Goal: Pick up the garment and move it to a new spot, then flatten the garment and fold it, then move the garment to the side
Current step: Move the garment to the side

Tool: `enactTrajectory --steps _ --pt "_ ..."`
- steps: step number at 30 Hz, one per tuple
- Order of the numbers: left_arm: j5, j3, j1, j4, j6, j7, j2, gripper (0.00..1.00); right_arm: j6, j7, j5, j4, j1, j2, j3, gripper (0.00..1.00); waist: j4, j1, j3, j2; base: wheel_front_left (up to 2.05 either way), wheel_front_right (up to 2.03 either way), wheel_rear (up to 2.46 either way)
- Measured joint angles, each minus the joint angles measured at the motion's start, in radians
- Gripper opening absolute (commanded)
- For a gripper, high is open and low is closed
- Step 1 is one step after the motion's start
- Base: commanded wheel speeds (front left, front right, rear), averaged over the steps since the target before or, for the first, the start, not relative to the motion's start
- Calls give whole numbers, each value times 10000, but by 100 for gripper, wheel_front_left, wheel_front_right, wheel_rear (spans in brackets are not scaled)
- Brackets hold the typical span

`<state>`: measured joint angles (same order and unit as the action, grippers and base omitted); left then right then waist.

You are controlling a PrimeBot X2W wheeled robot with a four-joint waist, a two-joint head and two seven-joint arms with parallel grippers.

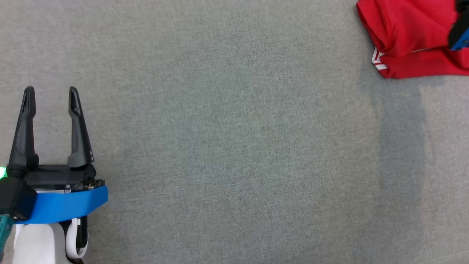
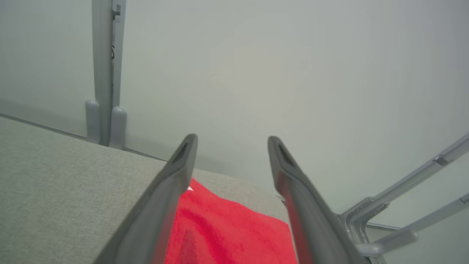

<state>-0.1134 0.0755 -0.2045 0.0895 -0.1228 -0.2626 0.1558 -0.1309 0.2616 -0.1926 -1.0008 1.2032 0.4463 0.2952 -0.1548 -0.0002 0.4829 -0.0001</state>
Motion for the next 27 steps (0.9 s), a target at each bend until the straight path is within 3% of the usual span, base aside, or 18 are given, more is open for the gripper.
enactTrajectory --steps 11,20,27 --pt "-100 270 1044 -765 4 -4 -660 100 2 6 -449 3014 -3297 -1342 -81 100 840 -1 -2107 -1 0 0 0" --pt "-109 284 1854 -1467 4 0 -895 100 0 8 -734 4142 -6039 -1948 -261 100 1520 0 -3493 -2 0 0 0" --pt "-100 270 2244 -2105 -2 -2 -961 100 2 8 -844 4734 -7865 -2011 -966 100 1683 1 -4115 -2 0 0 0"
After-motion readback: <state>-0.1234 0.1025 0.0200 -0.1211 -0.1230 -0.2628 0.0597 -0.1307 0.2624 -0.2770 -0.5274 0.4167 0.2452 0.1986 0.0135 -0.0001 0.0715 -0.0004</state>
